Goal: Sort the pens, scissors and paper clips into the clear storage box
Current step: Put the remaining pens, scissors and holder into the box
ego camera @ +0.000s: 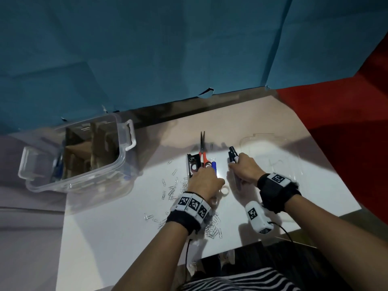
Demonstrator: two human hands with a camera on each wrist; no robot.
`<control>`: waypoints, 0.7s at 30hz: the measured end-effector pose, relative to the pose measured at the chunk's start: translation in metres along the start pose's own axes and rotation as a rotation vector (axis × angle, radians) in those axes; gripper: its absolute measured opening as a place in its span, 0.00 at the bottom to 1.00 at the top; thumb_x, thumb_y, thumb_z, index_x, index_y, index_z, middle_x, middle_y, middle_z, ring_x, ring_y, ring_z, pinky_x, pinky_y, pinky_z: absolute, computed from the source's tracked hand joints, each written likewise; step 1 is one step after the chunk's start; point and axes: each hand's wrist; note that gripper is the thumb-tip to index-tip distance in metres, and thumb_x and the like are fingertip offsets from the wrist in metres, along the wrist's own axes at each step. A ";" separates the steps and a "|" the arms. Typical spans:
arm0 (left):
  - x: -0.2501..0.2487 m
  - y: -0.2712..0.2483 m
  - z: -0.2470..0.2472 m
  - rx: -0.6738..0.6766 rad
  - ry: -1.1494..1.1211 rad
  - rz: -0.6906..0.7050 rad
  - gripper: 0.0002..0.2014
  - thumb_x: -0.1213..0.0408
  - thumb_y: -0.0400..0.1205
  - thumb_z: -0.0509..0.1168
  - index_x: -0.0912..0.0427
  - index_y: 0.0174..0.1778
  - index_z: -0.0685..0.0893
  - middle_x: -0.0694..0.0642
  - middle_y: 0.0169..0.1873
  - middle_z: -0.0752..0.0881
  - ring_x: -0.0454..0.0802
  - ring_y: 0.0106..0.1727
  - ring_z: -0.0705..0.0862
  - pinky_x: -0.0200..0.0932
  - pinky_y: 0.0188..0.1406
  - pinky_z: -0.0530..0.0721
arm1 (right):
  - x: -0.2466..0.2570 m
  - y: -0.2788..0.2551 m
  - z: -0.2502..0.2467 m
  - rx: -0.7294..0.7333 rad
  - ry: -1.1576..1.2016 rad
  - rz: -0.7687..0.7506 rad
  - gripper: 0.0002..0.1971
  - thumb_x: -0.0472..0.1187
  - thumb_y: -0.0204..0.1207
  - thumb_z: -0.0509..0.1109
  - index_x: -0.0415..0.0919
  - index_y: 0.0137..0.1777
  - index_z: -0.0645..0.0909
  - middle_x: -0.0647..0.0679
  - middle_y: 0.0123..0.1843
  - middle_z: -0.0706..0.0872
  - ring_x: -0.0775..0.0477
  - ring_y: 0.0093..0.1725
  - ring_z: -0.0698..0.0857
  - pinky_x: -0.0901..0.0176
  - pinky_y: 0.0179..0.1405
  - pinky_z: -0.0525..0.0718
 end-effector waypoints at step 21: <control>0.017 0.009 0.000 -0.164 0.188 0.077 0.21 0.41 0.85 0.64 0.57 0.57 0.79 0.56 0.49 0.81 0.55 0.42 0.79 0.48 0.39 0.78 | 0.021 -0.001 0.004 0.185 0.081 -0.056 0.10 0.37 0.80 0.65 0.32 0.58 0.75 0.34 0.51 0.86 0.43 0.36 0.82 0.56 0.30 0.76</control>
Point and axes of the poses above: each hand's wrist, its own y-axis towards the middle knuckle, its own z-axis out of the palm, x = y × z
